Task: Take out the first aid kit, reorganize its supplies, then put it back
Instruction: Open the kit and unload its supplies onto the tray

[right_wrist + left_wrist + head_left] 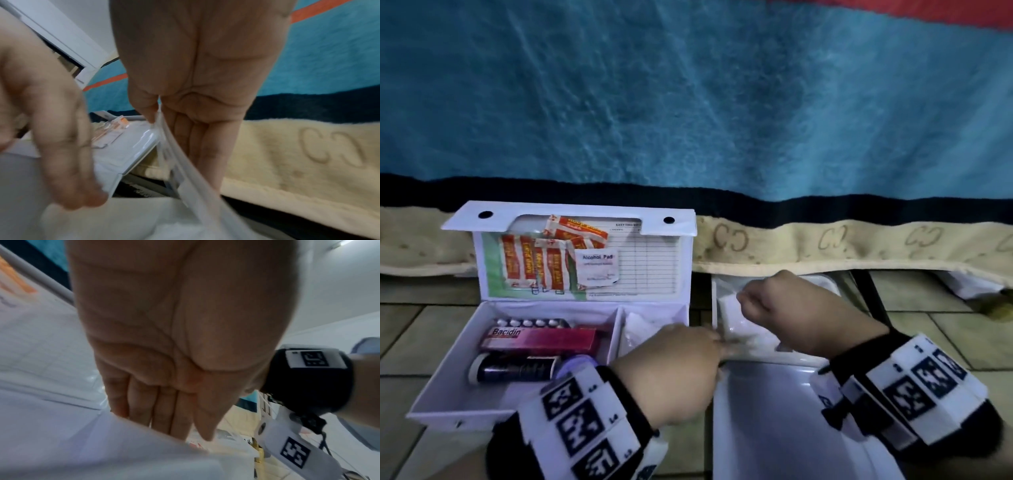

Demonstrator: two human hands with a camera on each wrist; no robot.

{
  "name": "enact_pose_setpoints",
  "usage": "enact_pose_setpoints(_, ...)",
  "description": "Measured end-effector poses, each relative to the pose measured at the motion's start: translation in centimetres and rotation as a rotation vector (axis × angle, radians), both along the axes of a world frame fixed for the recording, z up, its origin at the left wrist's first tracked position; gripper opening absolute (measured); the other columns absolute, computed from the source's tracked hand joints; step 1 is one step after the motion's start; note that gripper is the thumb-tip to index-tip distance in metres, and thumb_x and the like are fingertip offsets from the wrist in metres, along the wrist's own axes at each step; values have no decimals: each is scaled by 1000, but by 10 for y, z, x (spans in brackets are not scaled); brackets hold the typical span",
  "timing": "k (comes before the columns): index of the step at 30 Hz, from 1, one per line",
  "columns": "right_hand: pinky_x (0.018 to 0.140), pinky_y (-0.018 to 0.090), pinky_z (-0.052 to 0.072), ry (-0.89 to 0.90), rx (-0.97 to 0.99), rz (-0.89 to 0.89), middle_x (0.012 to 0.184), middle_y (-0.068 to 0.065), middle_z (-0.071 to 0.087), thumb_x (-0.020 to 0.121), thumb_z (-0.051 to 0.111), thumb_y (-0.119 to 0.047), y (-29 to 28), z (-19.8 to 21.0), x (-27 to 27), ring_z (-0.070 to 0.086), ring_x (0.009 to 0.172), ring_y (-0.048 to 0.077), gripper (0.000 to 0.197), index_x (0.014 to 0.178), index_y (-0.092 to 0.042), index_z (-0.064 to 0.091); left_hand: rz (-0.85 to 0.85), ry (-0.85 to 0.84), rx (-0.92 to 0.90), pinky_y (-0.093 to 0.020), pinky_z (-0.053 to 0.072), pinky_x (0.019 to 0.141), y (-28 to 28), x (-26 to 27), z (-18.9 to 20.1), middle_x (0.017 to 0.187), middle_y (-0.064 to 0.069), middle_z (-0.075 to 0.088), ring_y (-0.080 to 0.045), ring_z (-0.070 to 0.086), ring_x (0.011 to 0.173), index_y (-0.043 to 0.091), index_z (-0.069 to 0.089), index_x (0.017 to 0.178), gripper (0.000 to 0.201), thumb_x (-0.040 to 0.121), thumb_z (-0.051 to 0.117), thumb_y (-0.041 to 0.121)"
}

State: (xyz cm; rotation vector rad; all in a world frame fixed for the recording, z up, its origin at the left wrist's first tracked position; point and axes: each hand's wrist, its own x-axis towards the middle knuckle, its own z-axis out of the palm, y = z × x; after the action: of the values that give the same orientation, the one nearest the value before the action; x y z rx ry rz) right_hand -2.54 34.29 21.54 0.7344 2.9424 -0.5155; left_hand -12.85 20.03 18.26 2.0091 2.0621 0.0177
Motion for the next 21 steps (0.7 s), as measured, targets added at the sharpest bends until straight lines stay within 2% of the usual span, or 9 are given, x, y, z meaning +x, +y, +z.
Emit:
enact_pose_setpoints(2, 51, 32, 43, 28, -10, 7, 60, 3, 44, 95, 36, -35, 3, 5, 6, 57, 55, 22, 39, 62, -14, 39, -25, 82, -21, -37, 40, 96, 1, 3, -4, 137, 1, 46, -25, 50, 116, 20, 44, 134, 38, 97, 36, 24)
enact_pose_setpoints(4, 51, 33, 39, 34, 23, 28, 62, 6, 46, 96, 35, -33, 3, 10, 12, 59, 58, 25, 36, 68, -13, 41, -43, 104, -23, -36, 39, 95, 1, 6, -4, 137, 1, 47, -27, 51, 113, 19, 46, 132, 36, 98, 36, 25)
enact_pose_setpoints(6, 61, 38, 45, 62, 109, 42, 67, 5, 54, 97, 33, -36, 4, 16, 14, 55, 63, 26, 32, 76, -15, 45, -48, 112, -30, -36, 39, 96, 1, 8, -4, 139, 2, 46, -28, 51, 115, 18, 46, 133, 36, 98, 37, 24)
enact_pose_setpoints(8, 71, 39, 49, 122, 185, 66, 82, 5, 64, 97, 32, -38, 8, 26, 18, 58, 73, 26, 30, 89, -18, 54, -34, 95, -28, -35, 40, 99, 1, 10, -5, 142, 2, 45, -26, 50, 118, 18, 46, 133, 37, 98, 37, 24)
enact_pose_setpoints(11, 80, 40, 50, 235, 251, 52, 98, 3, 68, 96, 30, -42, 20, 44, 28, 64, 87, 25, 38, 108, -22, 59, 8, 60, -66, -36, 42, 99, 0, 12, -6, 139, 4, 45, -22, 49, 120, 17, 50, 127, 33, 97, 38, 24)
enact_pose_setpoints(15, 81, 42, 52, 499, 364, -19, 98, 6, 71, 90, 35, -41, 34, 62, 60, 65, 90, 28, 40, 103, -18, 66, 29, 123, -71, -37, 45, 89, 6, 22, 2, 119, -2, 52, -23, 52, 108, 14, 55, 110, 21, 96, 43, 22)
enact_pose_setpoints(17, 80, 38, 47, 600, 490, -75, 95, 9, 70, 92, 36, -35, 39, 61, 82, 62, 88, 30, 39, 101, -13, 66, 12, 179, -58, -35, 45, 83, 12, 27, 5, 112, -5, 51, -25, 52, 104, 13, 55, 106, 16, 93, 46, 17)
enact_pose_setpoints(19, 79, 34, 41, 690, 519, -198, 95, 9, 68, 94, 36, -33, 43, 53, 102, 58, 87, 26, 37, 102, -10, 64, -14, 193, -70, -35, 43, 80, 18, 33, 7, 109, -7, 52, -27, 52, 102, 11, 55, 106, 16, 91, 48, 13)
enact_pose_setpoints(21, 80, 38, 46, 829, 454, -365, 97, -7, 66, 97, 31, -45, 44, 40, 122, 59, 85, 26, 40, 103, -20, 62, -61, 230, -87, -35, 39, 79, 26, 39, 6, 109, -10, 53, -29, 50, 104, 9, 54, 109, 18, 92, 48, 12)
